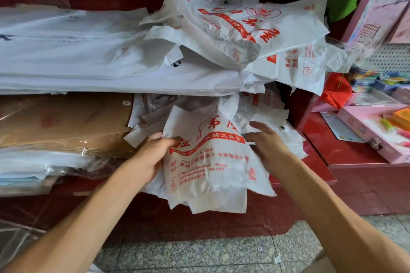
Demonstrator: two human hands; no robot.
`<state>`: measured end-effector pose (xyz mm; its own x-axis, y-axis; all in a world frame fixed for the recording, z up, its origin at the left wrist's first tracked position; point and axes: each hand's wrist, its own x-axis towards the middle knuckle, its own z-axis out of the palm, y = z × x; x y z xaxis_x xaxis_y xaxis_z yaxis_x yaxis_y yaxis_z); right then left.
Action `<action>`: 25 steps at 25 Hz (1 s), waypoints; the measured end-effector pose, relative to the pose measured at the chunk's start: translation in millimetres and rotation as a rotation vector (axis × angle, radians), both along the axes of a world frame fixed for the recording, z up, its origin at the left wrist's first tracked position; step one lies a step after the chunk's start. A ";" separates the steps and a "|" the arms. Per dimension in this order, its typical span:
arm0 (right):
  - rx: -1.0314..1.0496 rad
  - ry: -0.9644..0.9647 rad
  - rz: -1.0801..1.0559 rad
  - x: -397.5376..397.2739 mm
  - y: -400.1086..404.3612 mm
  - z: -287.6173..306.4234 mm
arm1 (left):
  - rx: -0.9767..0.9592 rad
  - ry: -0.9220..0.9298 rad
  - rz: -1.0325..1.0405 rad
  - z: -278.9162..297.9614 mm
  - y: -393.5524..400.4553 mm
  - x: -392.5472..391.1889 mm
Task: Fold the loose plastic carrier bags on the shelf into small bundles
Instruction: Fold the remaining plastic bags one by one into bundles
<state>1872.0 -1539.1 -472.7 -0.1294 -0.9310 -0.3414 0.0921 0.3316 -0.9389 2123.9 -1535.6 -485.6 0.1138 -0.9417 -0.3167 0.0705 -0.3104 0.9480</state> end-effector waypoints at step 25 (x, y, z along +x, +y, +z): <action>0.075 0.606 0.104 -55.4 0.4 -24.2 | -0.330 -0.200 -0.250 -11.1 -26.0 -10.5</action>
<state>1816.6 -1538.7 -496.9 -0.2305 -0.9254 -0.3008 -0.4863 0.3773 -0.7881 2113.4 -1561.6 -496.7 -0.1010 -0.9948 0.0099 -0.1626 0.0263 0.9863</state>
